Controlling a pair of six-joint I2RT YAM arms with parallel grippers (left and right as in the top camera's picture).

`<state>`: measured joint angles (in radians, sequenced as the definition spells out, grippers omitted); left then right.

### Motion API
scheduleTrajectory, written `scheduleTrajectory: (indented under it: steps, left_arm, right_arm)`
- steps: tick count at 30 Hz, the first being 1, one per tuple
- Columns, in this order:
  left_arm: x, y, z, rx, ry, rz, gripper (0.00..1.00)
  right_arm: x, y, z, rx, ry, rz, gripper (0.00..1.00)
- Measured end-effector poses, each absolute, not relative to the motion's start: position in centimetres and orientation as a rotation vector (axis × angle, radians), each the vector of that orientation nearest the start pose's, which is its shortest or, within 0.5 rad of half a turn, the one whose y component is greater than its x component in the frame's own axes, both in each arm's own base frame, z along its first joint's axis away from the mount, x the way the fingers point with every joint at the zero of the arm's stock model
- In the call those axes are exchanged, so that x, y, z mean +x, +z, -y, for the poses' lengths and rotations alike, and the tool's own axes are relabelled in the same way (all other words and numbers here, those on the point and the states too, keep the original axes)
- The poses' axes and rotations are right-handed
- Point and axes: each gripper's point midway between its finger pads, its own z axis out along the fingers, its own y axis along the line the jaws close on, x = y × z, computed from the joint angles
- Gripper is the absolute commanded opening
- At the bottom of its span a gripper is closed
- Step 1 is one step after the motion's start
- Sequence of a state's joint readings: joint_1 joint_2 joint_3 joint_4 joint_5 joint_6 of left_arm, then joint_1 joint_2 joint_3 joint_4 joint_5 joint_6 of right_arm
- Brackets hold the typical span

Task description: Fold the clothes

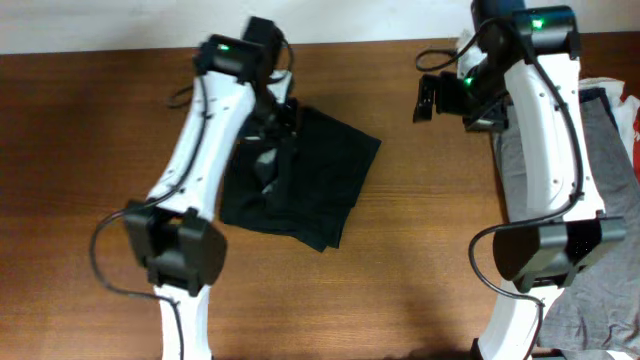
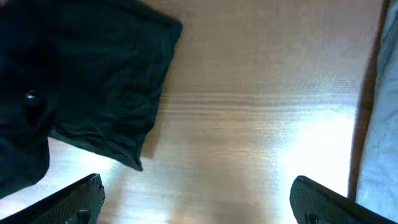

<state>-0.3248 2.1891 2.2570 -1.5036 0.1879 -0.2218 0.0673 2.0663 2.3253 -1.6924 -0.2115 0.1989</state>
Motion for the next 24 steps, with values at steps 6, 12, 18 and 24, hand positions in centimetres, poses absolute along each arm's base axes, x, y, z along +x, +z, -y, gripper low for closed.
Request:
scheduleTrajectory:
  steps: [6, 12, 18, 24]
  left_arm:
    - [39.5, 12.0, 21.7, 0.391, -0.309, -3.132, 0.99]
    - [40.2, 15.3, 19.1, 0.362, -0.293, -3.111, 0.75]
    - [46.3, 13.5, 8.3, 0.017, -0.255, -3.055, 0.01]
    - [49.2, 6.2, 12.6, 0.15, -0.334, -3.057, 0.01]
  right_arm:
    - [39.6, 21.4, -6.3, 0.181, 0.342, -3.04, 0.98]
    - [39.6, 21.6, -7.1, 0.176, 0.415, -3.035, 0.98]
    - [41.3, 18.9, -15.9, -0.08, 0.619, -2.947, 0.04]
    - [34.6, 6.7, -26.3, -0.438, 0.676, -3.054, 0.04]
